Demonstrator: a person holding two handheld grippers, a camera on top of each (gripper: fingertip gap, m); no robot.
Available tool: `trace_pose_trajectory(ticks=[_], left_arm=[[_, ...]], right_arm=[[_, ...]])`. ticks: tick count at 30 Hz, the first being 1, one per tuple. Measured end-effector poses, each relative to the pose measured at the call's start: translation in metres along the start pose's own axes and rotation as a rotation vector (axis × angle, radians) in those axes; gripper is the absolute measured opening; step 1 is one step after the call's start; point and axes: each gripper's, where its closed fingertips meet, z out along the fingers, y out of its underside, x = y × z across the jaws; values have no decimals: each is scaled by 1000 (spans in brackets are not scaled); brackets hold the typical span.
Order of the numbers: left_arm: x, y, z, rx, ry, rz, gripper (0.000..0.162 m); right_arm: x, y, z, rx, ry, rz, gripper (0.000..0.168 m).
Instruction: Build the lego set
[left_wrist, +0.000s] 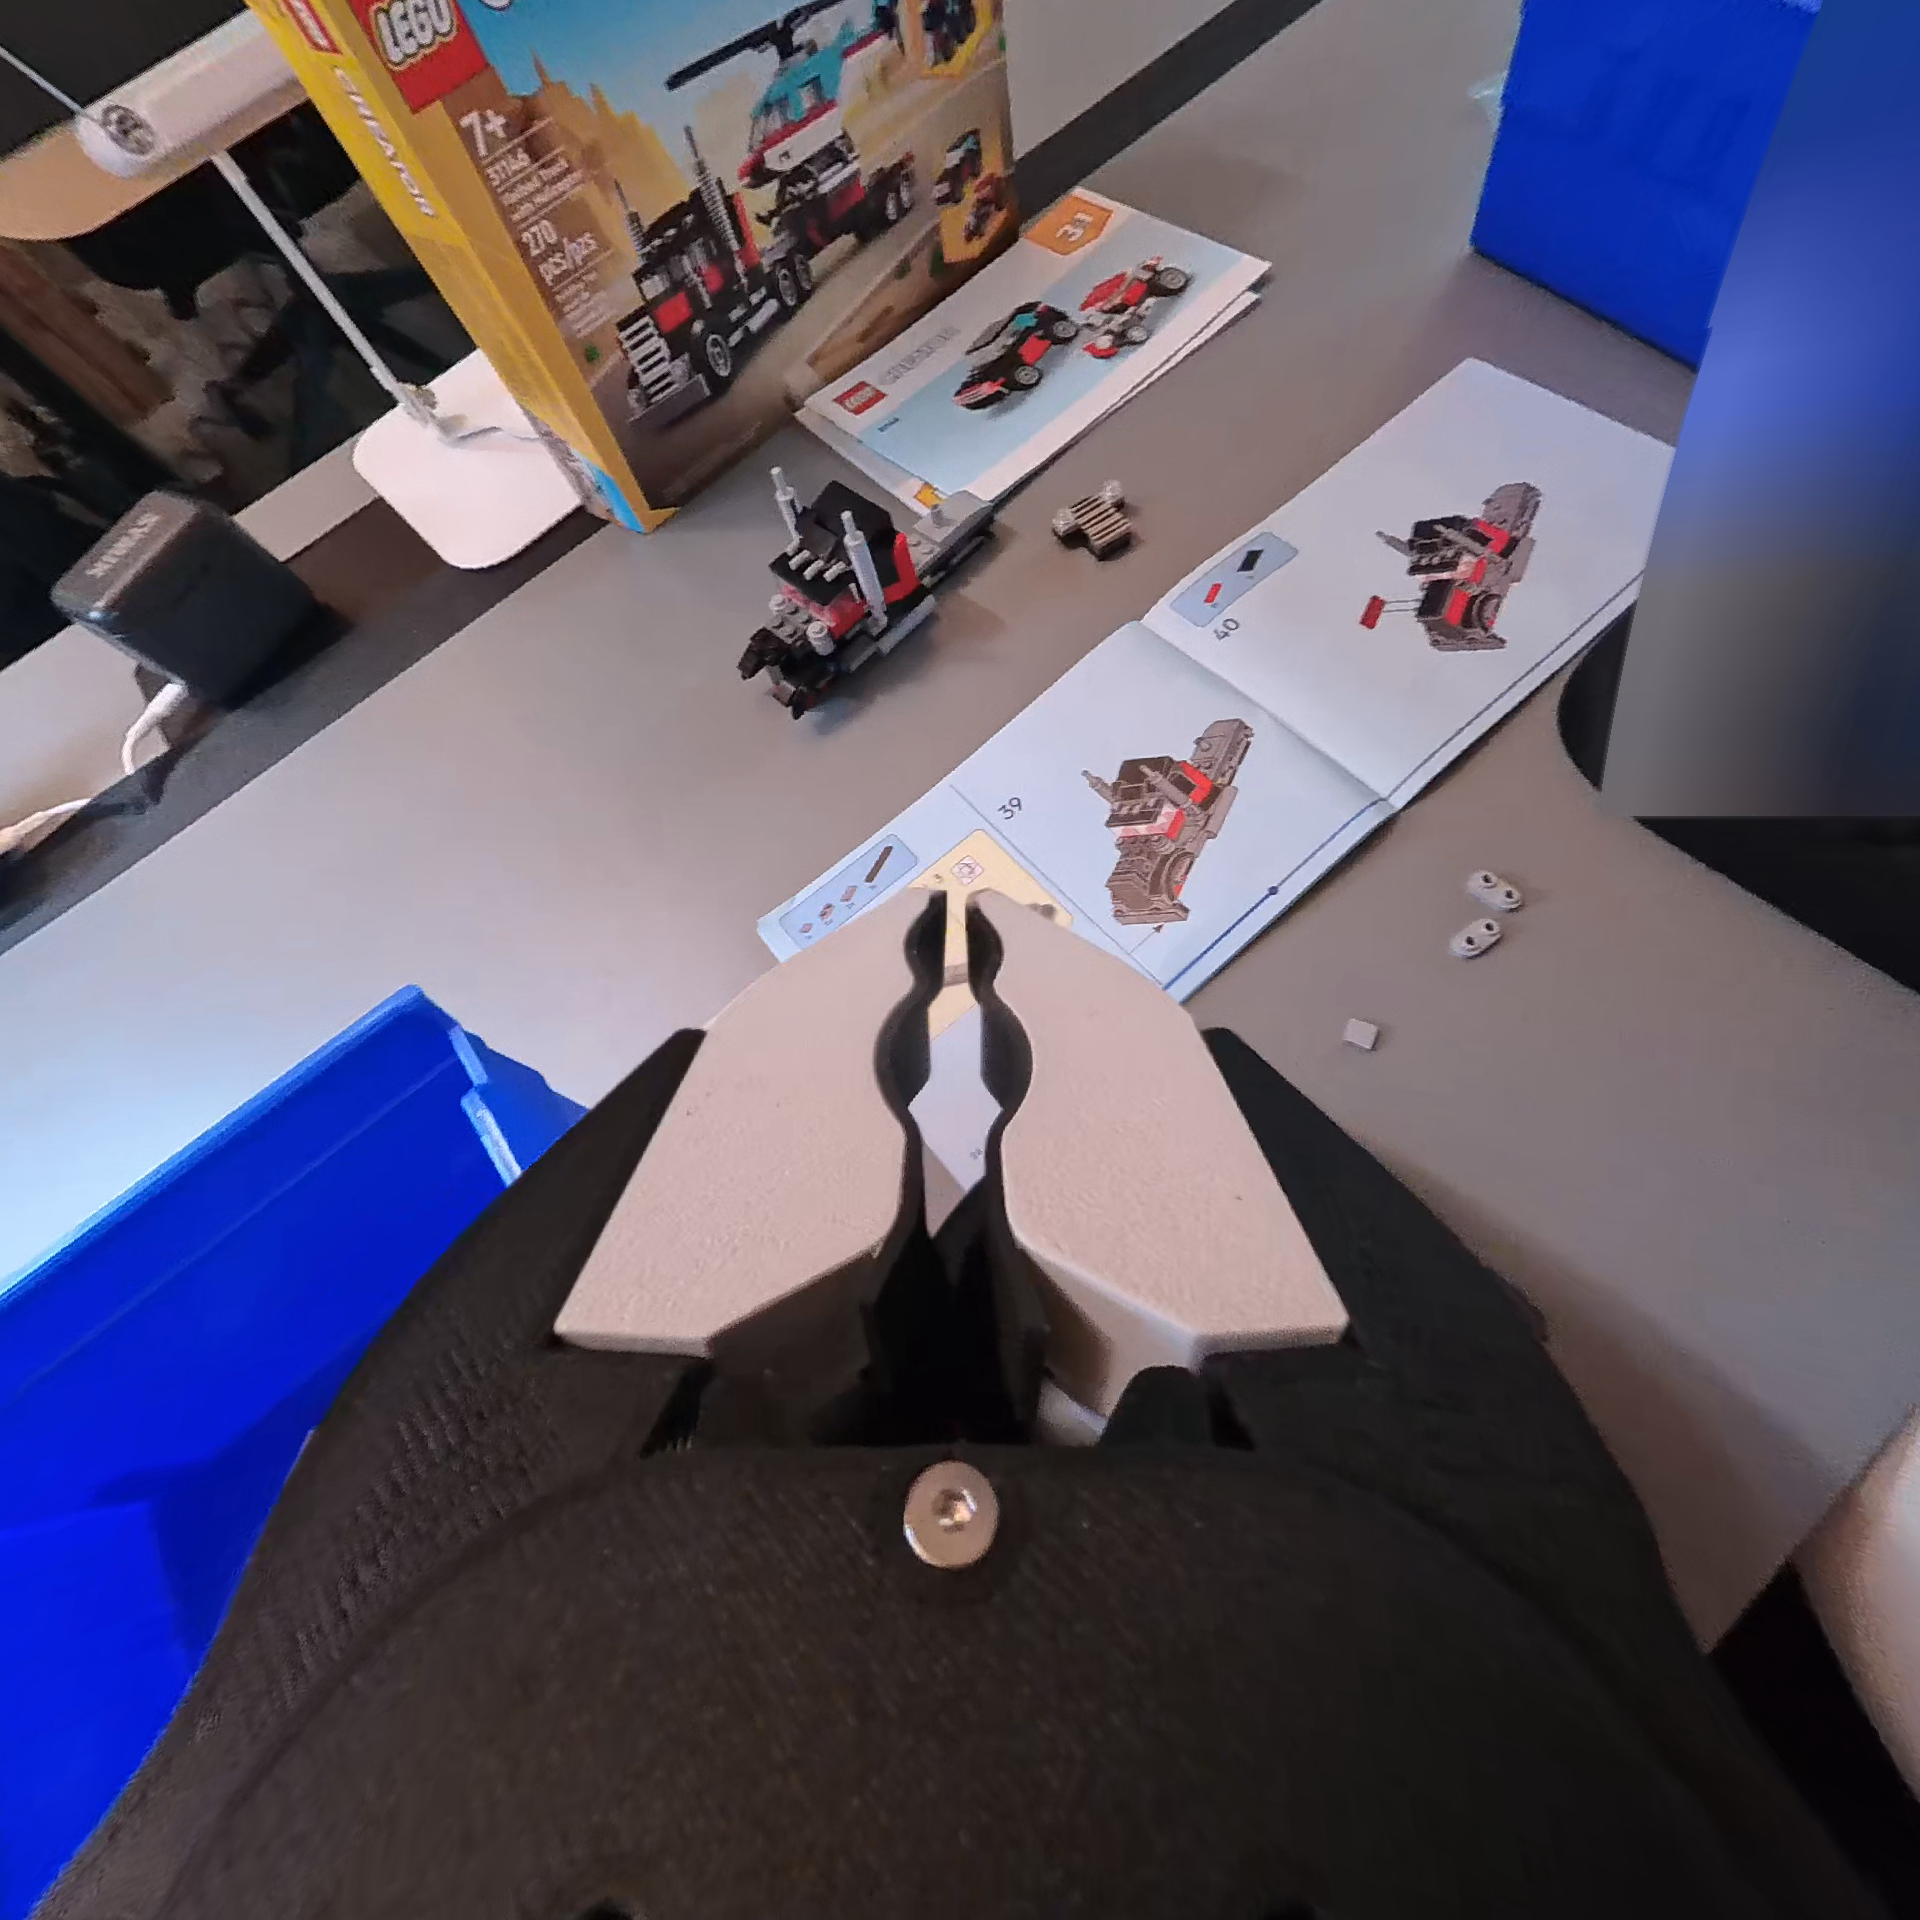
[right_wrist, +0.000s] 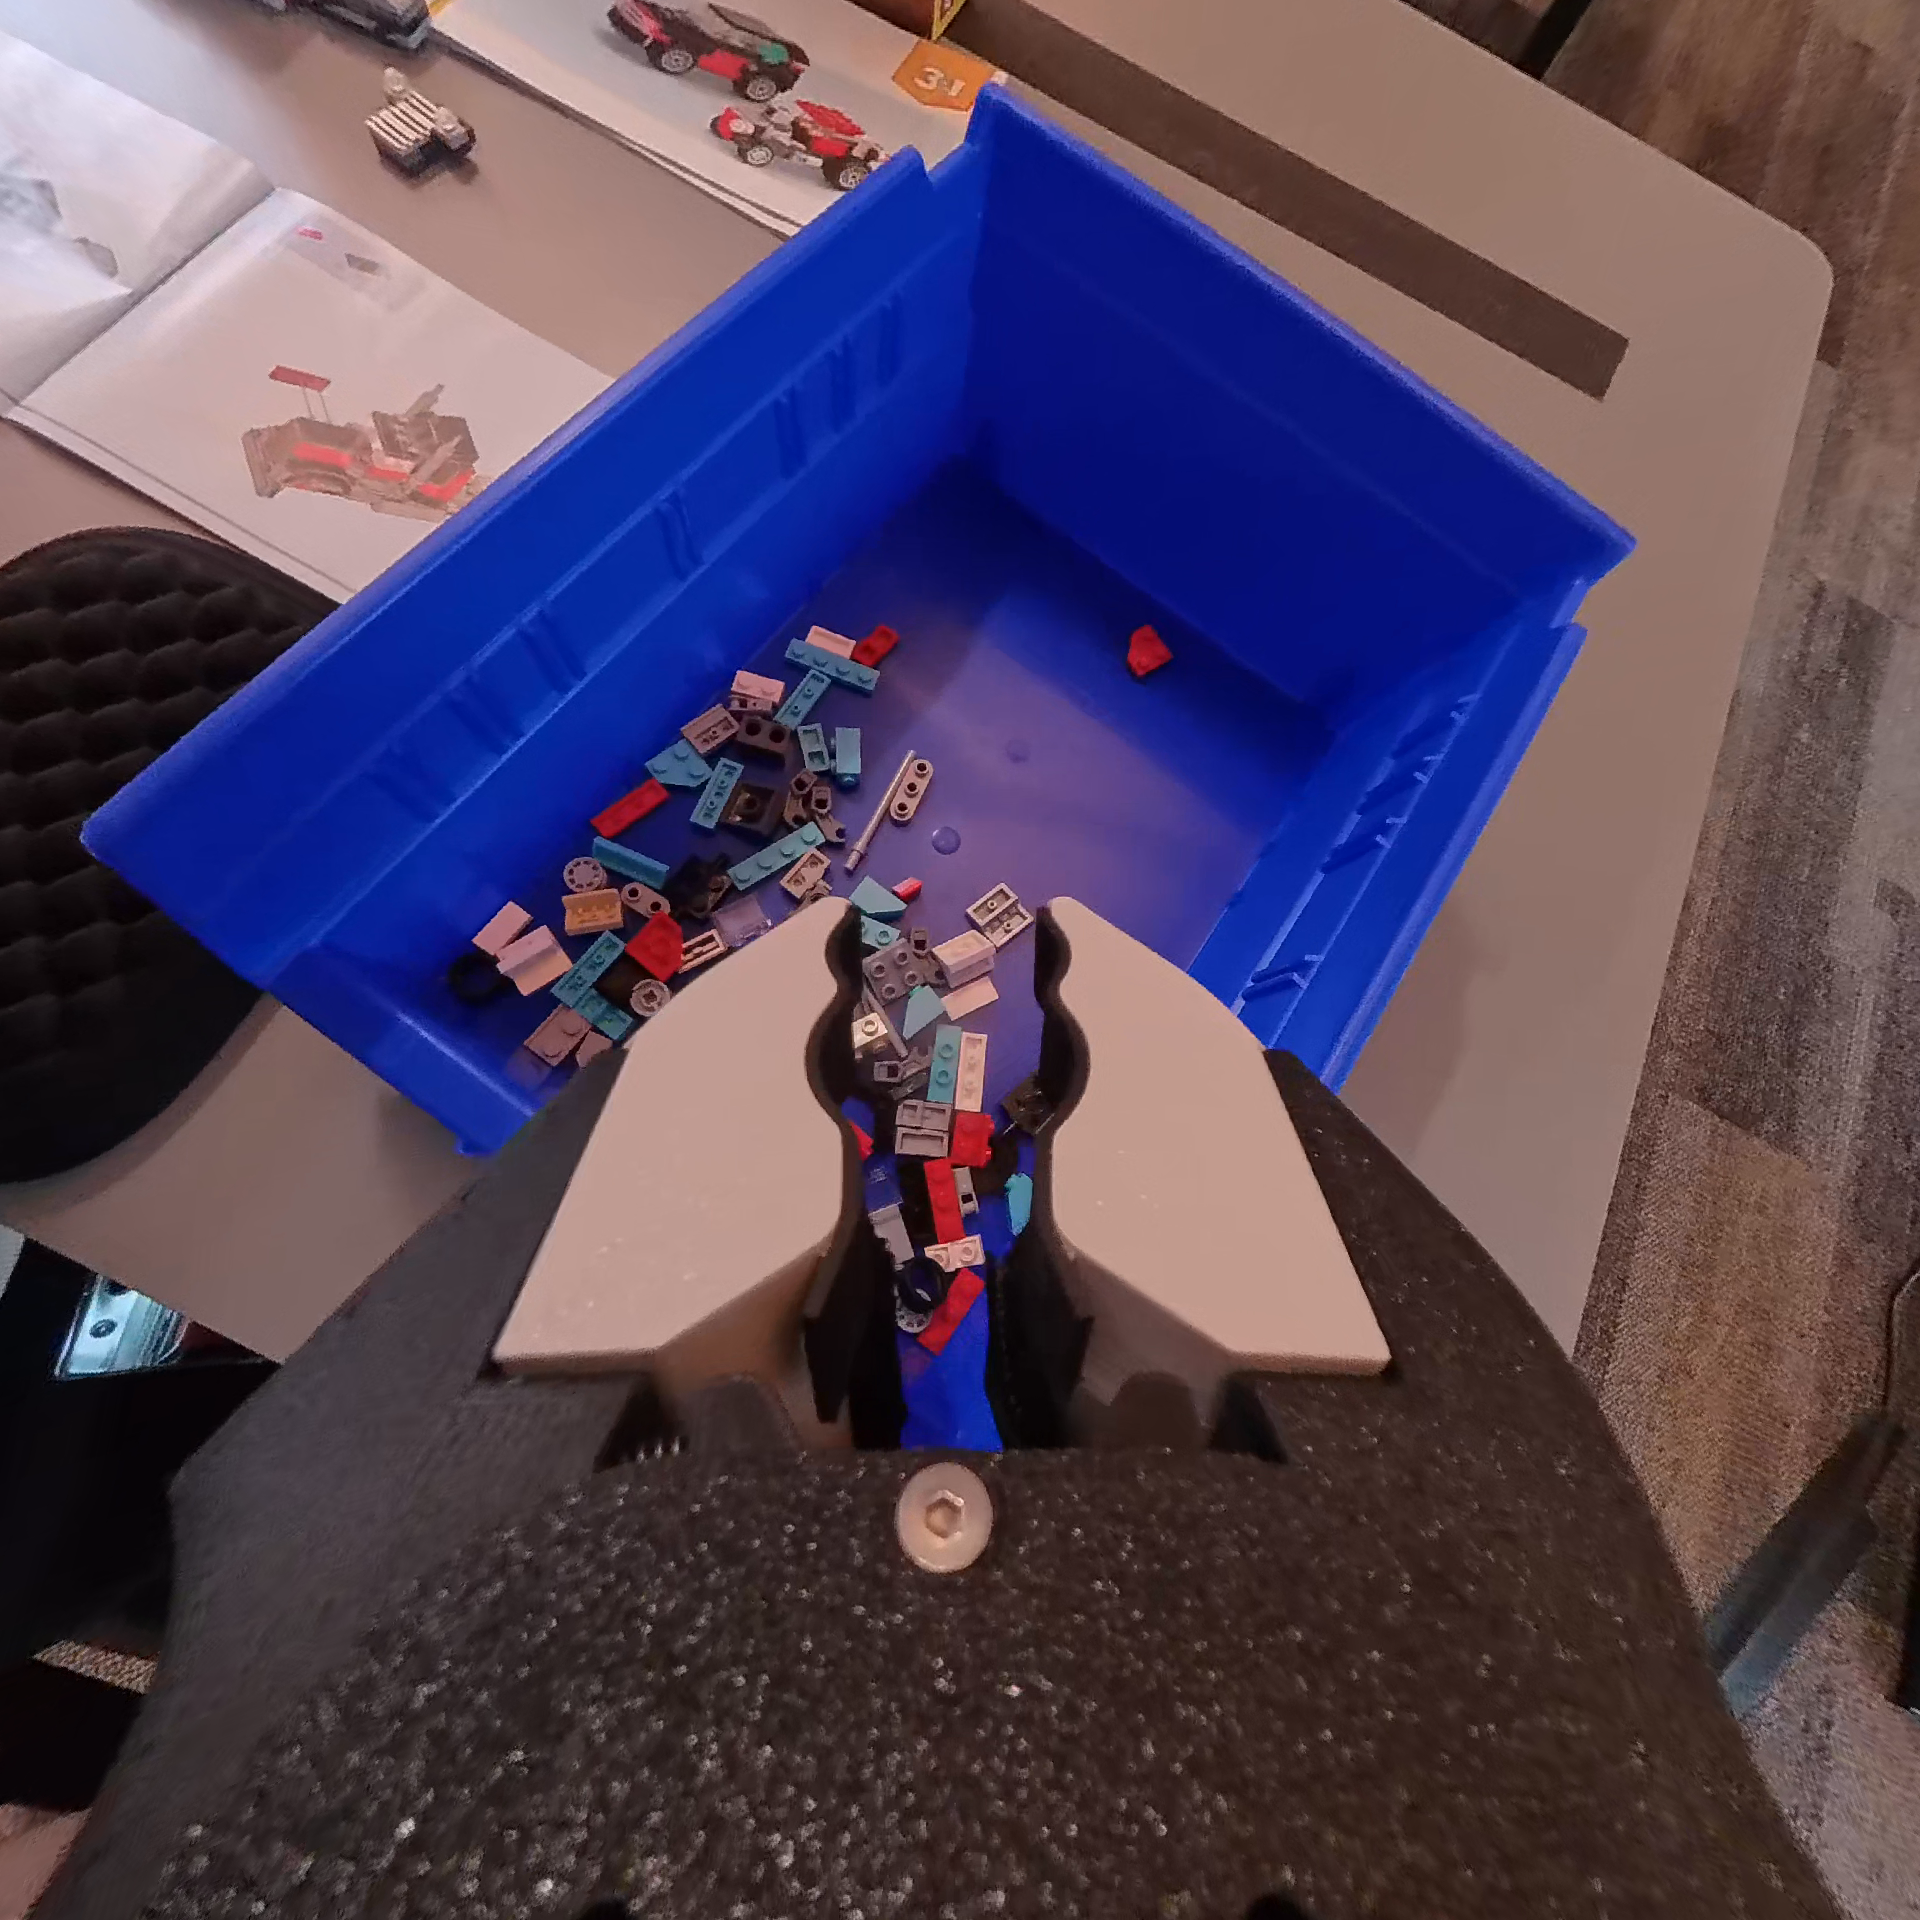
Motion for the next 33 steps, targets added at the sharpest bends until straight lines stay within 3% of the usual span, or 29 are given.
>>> trace_pose_trajectory(ticks=[6, 9, 11, 13, 15, 19, 20, 22, 26, 28, 29, 30, 33], left_arm=[[-6, -4, -3, 44, -26, -35, 19], [-8, -2, -4, 38, -37, -23, 24], [-9, -1, -4, 36, -45, -19, 27], [-9, -1, -5, 40, -48, -22, 29], [-9, 0, -6, 44, -50, -23, 30], [-12, 0, -9, 50, -64, -25, 32], [-12, -1, -11, 55, -70, -29, 31], [-8, -3, -16, 75, -45, -31, 2], [-3, 0, -28, 91, -47, -13, 2], [-15, 7, -38, 86, -115, -2, 7], [-21, 11, -45, 86, -145, -6, 13], [-29, 13, -53, 93, -175, -14, 20], [-52, 22, -79, 135, -249, -53, 42]], right_arm=[[0, -2, -3, 3, 13, -1, 35], [-9, -3, -5, 16, -37, -26, 5], [-14, -4, -5, 24, -44, -45, 7], [-10, -6, -5, 28, -8, -36, 20], [-16, -4, -5, 16, -52, -40, 4], [-24, -6, -5, 21, -78, -86, 6], [-25, -8, -5, 33, -77, -84, 11], [-23, -13, -5, 56, -77, -60, 19], [-18, -20, 0, 76, -67, -8, 33], [-20, -22, 5, 70, -76, -17, 30], [-23, -22, 8, 55, -98, -27, 9], [-28, -23, 11, 47, -127, -33, 5], [-35, -37, 20, 68, -136, -36, 8]])
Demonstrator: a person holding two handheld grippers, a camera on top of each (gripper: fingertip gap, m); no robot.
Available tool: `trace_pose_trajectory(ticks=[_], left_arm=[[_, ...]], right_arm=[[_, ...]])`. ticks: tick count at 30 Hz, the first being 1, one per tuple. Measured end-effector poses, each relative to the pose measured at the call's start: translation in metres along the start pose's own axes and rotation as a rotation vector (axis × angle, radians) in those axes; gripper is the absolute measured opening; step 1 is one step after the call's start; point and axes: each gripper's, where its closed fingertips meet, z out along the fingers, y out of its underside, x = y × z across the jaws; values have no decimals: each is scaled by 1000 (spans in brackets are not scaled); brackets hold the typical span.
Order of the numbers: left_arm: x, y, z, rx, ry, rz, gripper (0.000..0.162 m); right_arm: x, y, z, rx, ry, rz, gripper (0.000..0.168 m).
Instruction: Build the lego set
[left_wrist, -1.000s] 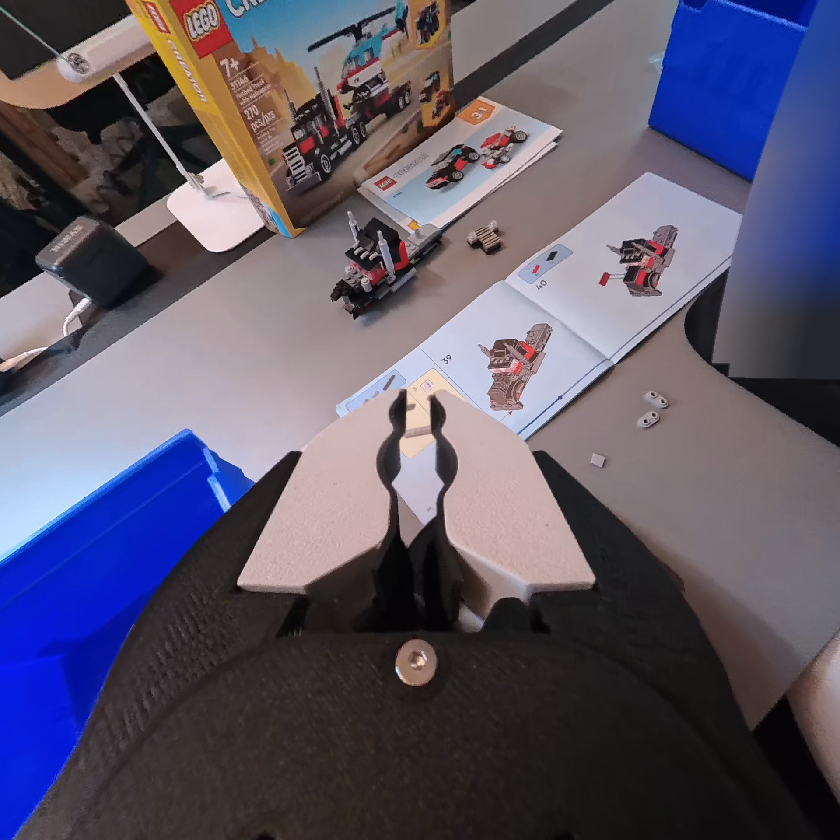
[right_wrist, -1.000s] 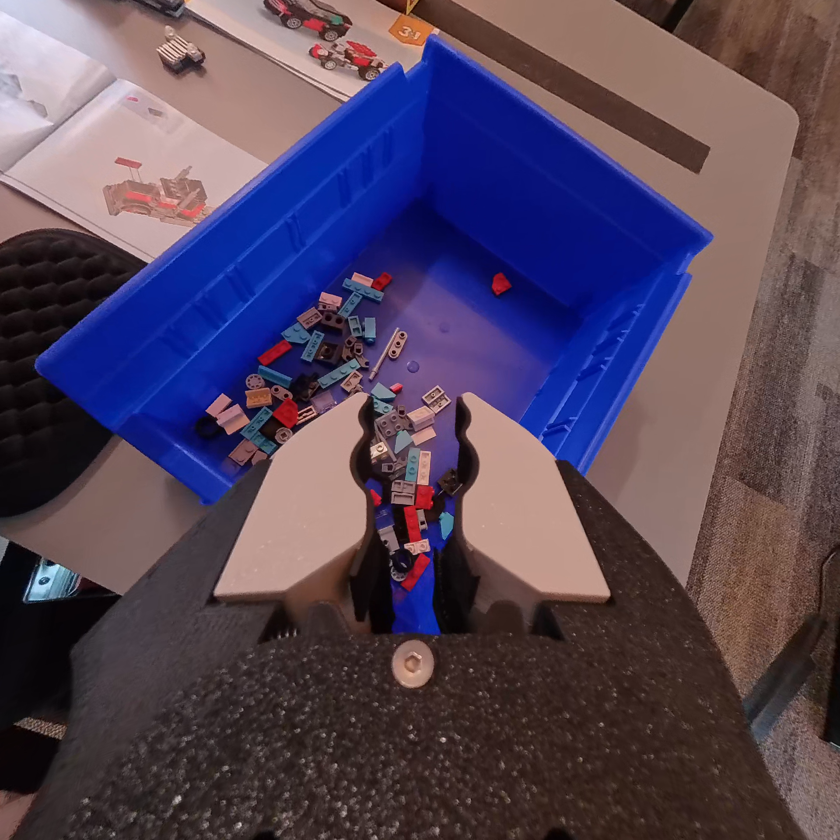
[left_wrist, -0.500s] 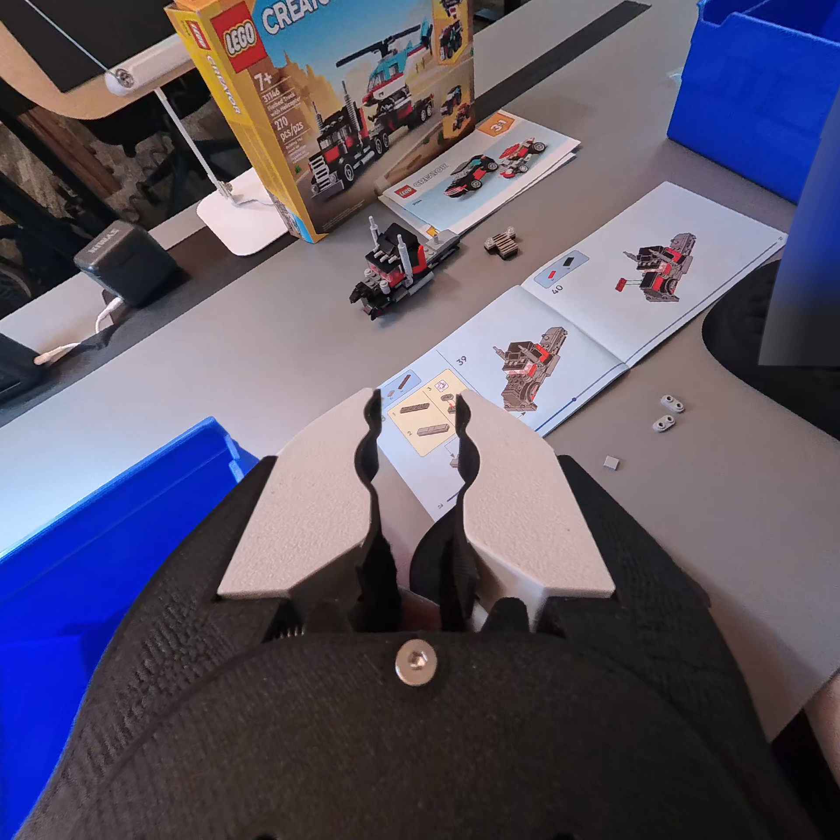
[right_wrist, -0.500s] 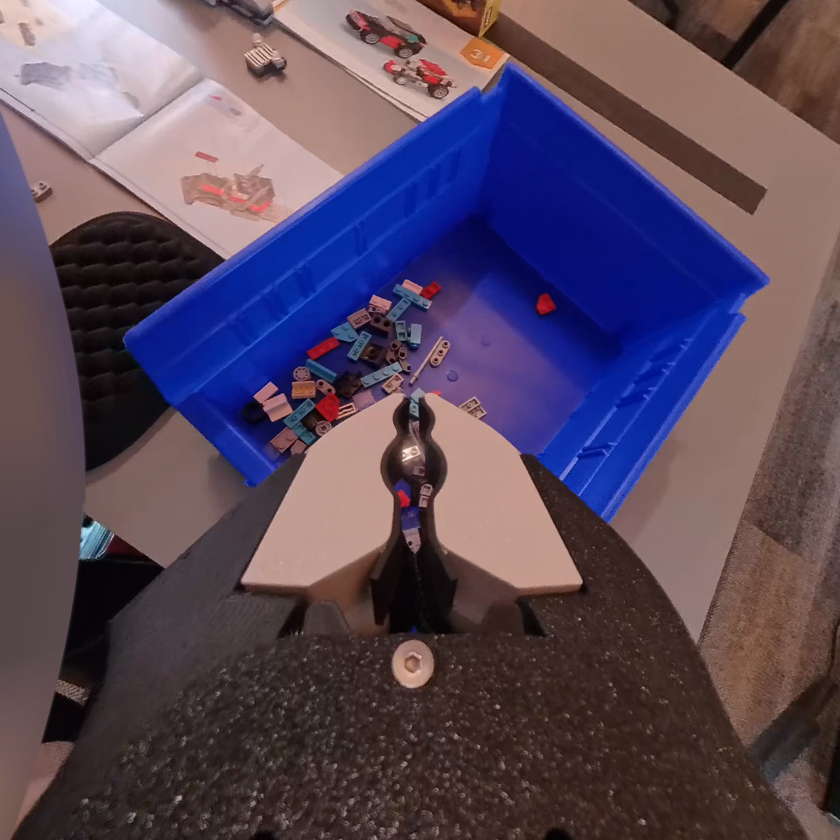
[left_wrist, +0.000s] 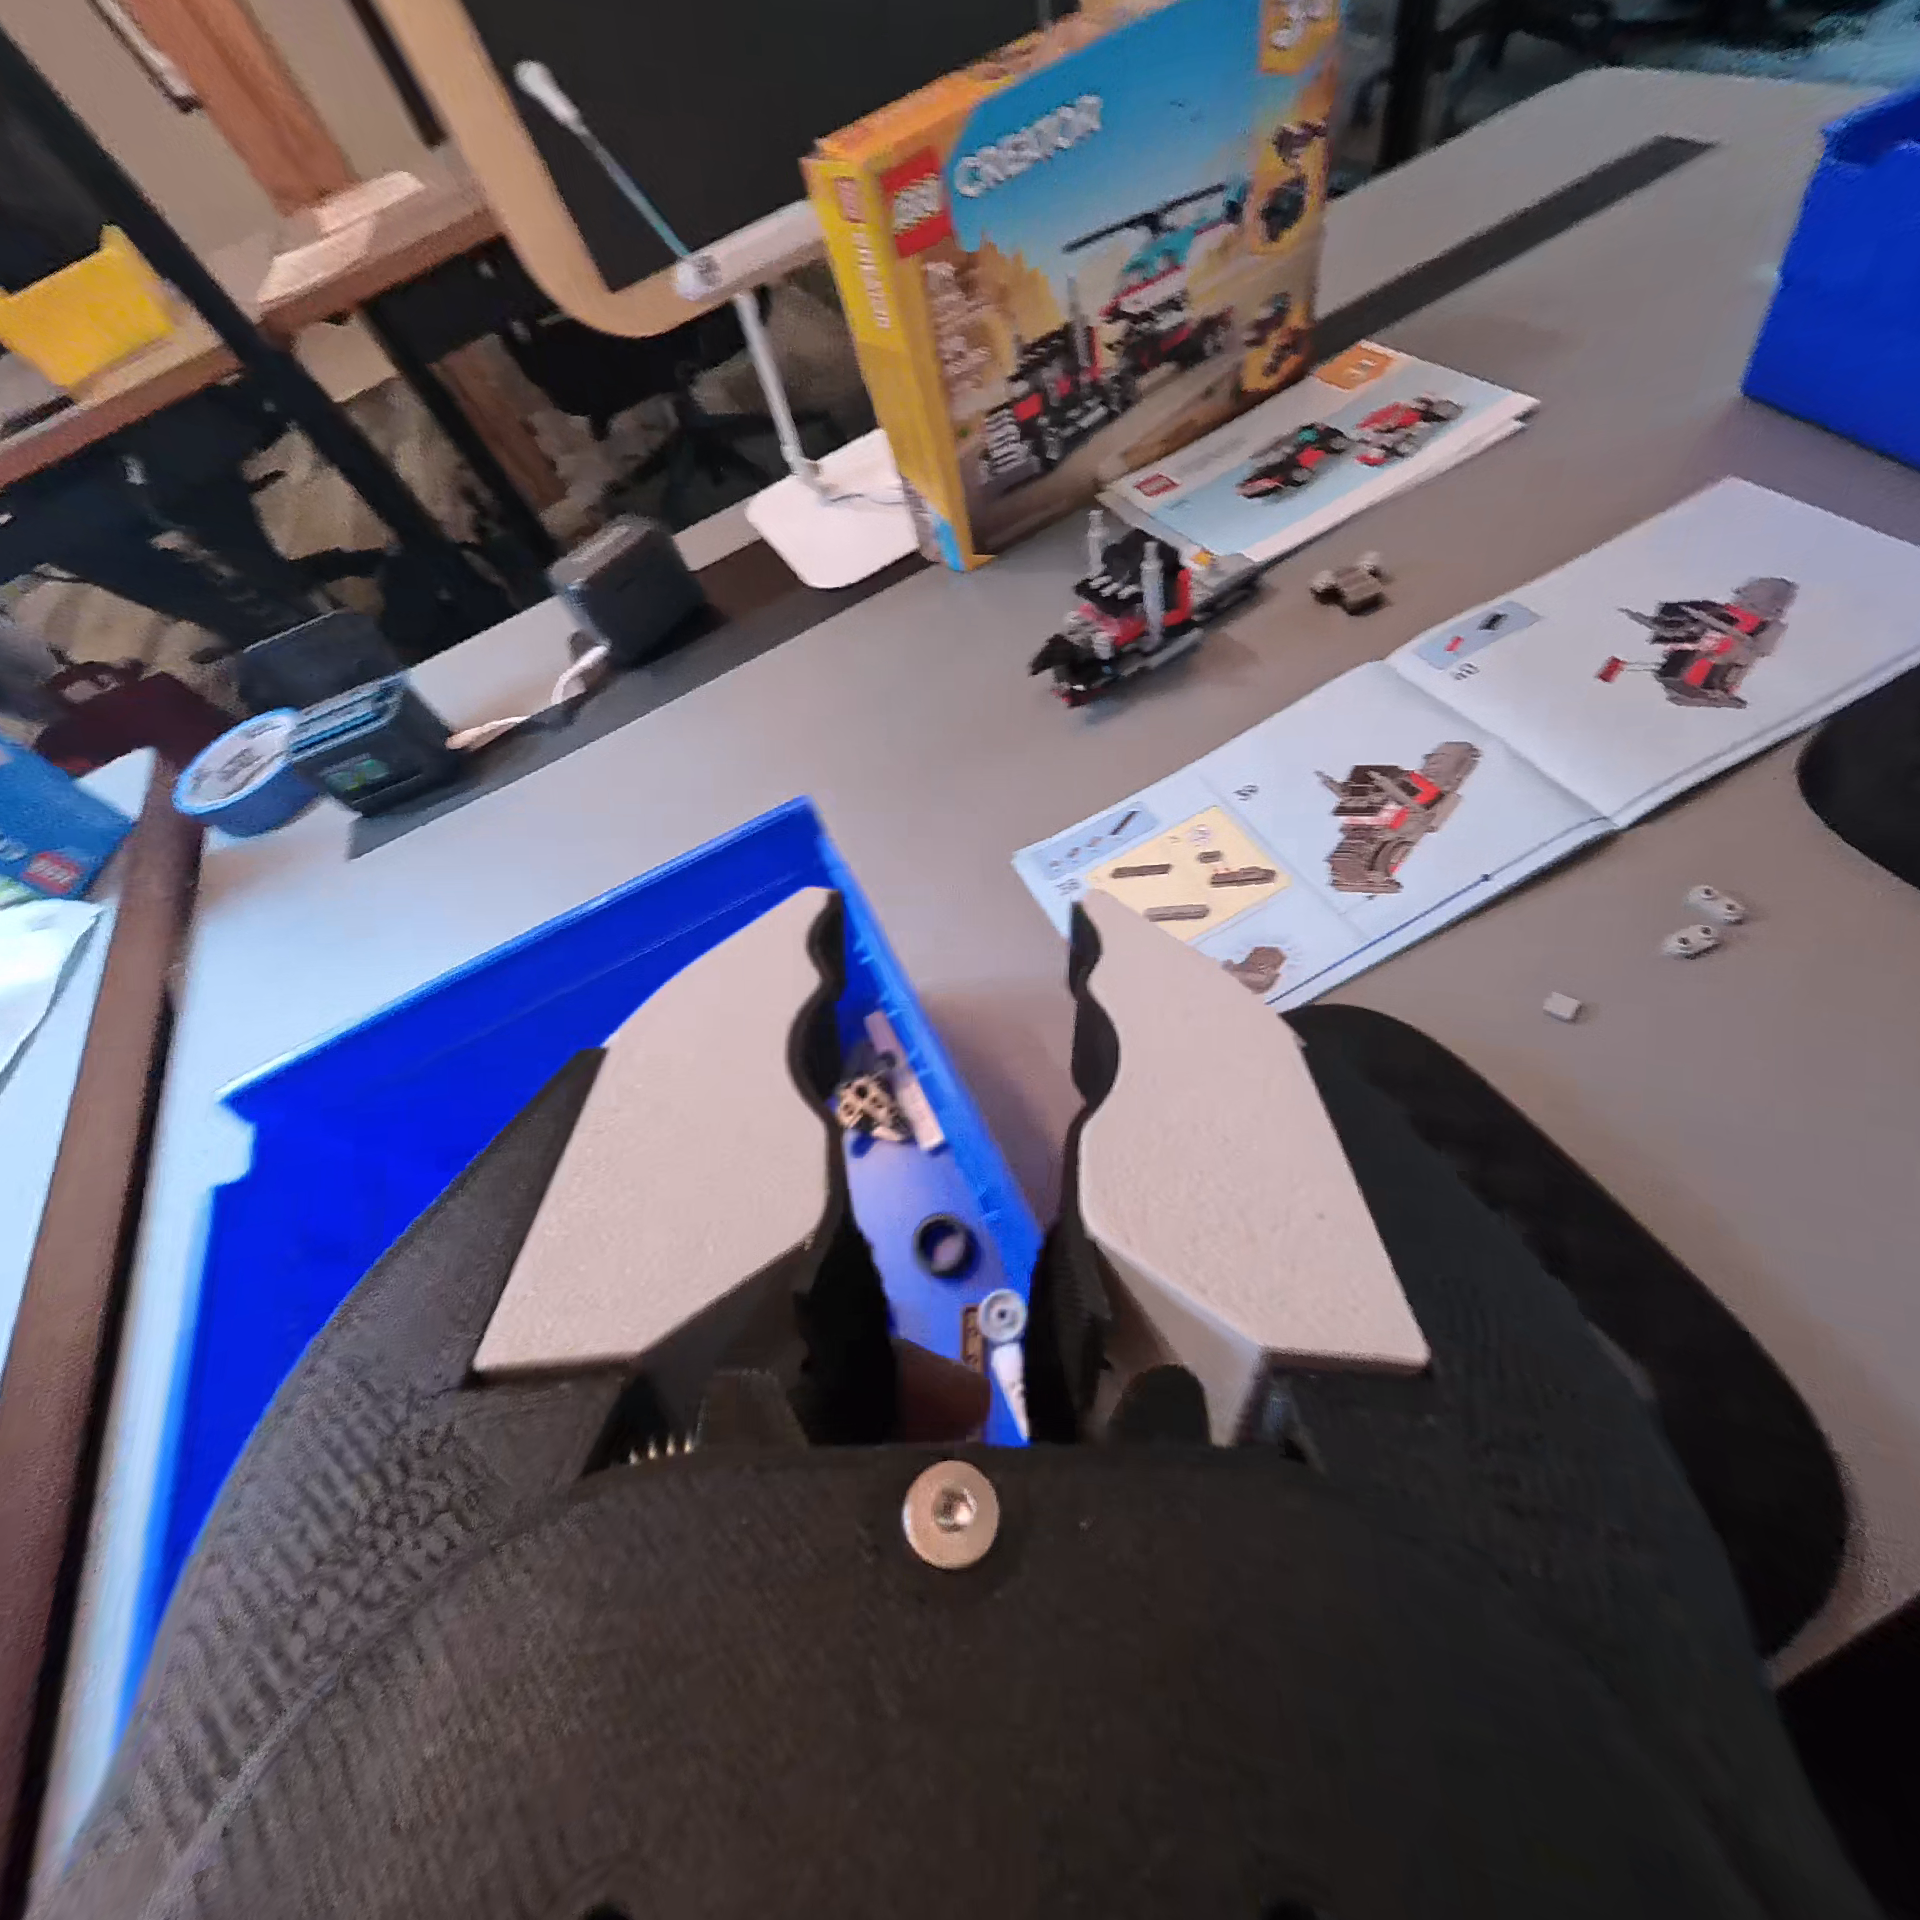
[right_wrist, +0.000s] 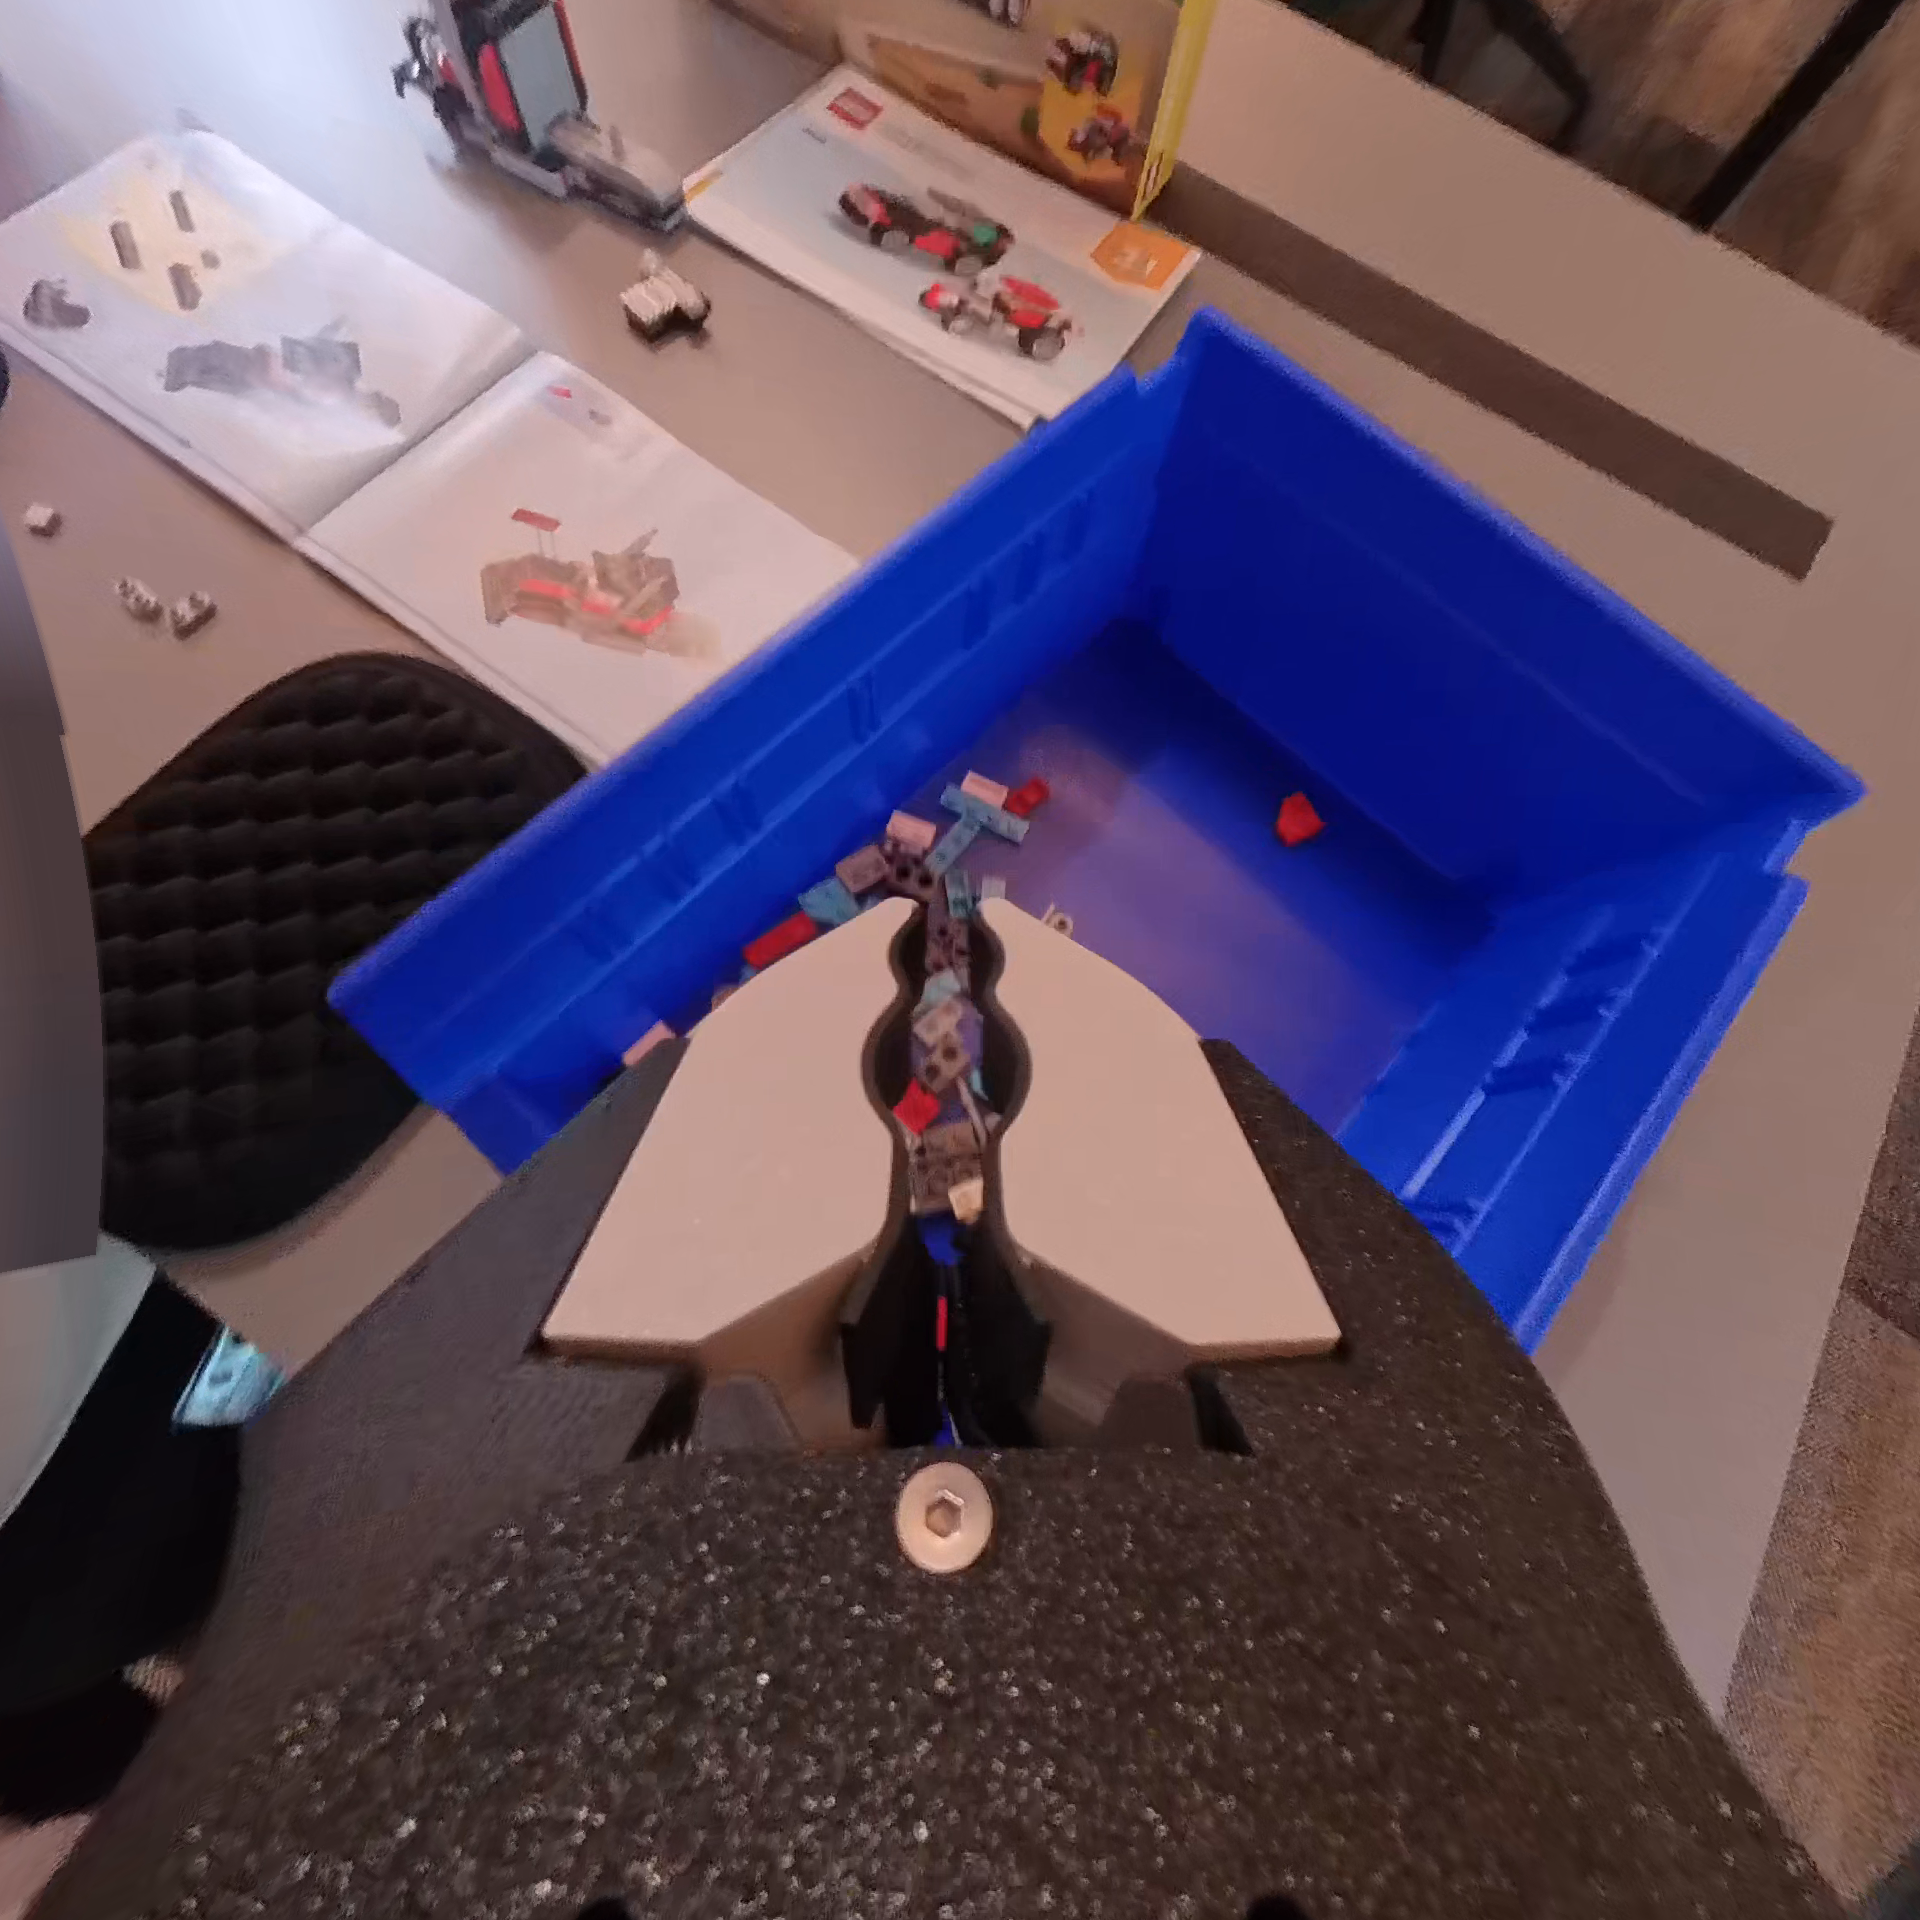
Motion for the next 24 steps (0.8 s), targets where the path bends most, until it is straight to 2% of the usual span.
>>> trace_pose_trajectory(ticks=[2, 3, 4, 5, 8, 11, 15, 18, 21, 24], left_arm=[[-20, 9, -11, -13, -48, -17, 53], [-30, 15, -17, -33, -76, -12, 50], [-38, 22, -23, -54, -91, 1, 15], [-45, 27, -29, -65, -93, 3, 1], [-62, 35, -44, -54, -93, -41, 0], [-69, 52, -54, -103, -61, -30, 5], [-67, 89, -61, -255, -4, -19, 25], [-67, 114, -68, -343, 11, -23, 32], [-65, 122, -72, -329, 30, -86, 33], [-43, 130, -75, -328, 171, -129, 39]], right_arm=[[-6, -15, 7, 38, 4, 7, 21], [-11, -22, 10, 56, -6, 5, 25], [-17, -29, 13, 73, -15, 0, 27], [-23, -37, 16, 90, -25, -7, 28], [-43, -60, 25, 132, -59, -33, 35], [-60, -84, 32, 175, -77, -66, 37], [-83, -109, 39, 202, -132, -103, 35], [-100, -121, 44, 205, -166, -125, 36], [-117, -134, 44, 249, -233, -128, 36], [-129, -143, 42, 280, -297, -106, 35]])
